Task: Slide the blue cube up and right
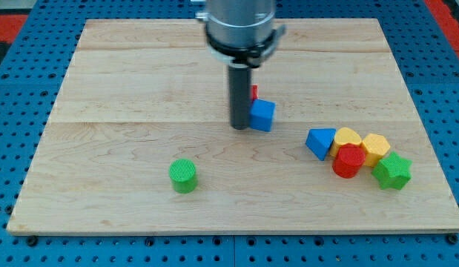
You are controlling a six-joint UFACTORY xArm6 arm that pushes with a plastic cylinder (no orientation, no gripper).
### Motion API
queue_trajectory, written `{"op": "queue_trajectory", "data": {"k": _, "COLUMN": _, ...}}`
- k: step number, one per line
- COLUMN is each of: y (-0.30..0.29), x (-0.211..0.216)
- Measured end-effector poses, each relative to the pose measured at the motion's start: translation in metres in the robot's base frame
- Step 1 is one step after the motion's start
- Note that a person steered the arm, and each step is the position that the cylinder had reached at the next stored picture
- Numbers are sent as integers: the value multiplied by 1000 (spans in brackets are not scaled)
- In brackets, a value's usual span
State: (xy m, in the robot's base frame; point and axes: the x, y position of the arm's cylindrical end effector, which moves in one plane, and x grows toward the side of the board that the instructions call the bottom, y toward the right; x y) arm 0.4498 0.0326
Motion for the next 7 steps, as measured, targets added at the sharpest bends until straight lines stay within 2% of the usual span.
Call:
{"op": "queue_trajectory", "data": {"k": 1, "y": 39, "x": -2}}
{"op": "queue_trajectory", "data": {"k": 3, "y": 48, "x": -12}}
{"op": "queue_trajectory", "data": {"k": 4, "y": 51, "x": -43}}
{"op": "queue_trajectory", "data": {"k": 5, "y": 52, "x": -50}}
{"op": "queue_trajectory", "data": {"k": 6, "y": 52, "x": -19}}
{"op": "queue_trajectory", "data": {"k": 7, "y": 52, "x": 40}}
